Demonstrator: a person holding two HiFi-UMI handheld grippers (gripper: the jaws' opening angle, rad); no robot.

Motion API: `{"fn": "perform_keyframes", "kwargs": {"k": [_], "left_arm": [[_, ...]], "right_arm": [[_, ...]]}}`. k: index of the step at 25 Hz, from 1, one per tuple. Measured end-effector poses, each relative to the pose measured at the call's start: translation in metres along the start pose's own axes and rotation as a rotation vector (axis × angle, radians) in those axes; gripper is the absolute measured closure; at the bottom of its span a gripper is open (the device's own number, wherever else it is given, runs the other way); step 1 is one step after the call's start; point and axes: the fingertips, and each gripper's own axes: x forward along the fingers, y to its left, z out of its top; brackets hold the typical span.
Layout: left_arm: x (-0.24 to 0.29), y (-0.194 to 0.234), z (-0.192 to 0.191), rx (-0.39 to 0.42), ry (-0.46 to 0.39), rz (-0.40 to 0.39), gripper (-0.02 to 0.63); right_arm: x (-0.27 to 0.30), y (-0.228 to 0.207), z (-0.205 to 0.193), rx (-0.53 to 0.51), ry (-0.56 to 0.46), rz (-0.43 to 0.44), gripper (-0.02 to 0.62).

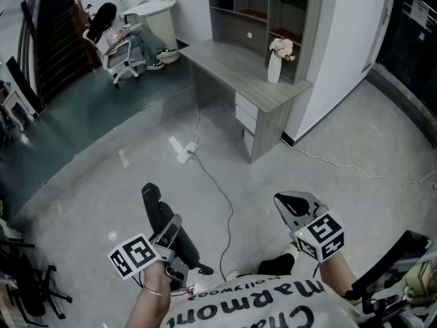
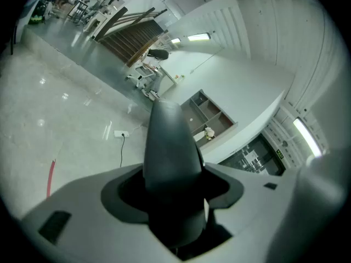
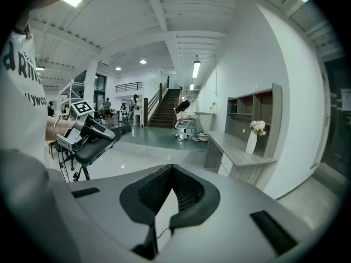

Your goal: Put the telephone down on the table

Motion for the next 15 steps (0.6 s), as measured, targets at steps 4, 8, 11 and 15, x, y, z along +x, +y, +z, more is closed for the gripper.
{"fn": "perform_keyframes", "kwargs": {"k": [4, 8, 11, 15], "left_arm": [[-0.001, 0.002, 0.0, -0.005, 0.006, -0.002, 0.333], [-0.002, 0.002, 0.002, 0.01, 0.007, -0.006, 0.333], [-0.005, 0.0, 0.005, 0.042, 0.01, -0.016, 0.333], [-0.011, -0.007, 0.008, 0.132, 0.0, -0.042, 0.333]], "right_arm": [[0.002, 0.004, 0.0, -0.005, 0.006, 0.007, 0.589], [0.003, 0.005, 0.0, -0.01, 0.009, 0.001, 0.589], [0.002, 0.006, 0.006, 0.022, -0.02, -0.01, 0.589], [0.002, 0.006, 0.012, 0.125, -0.073, -0.015, 0.589]]}}
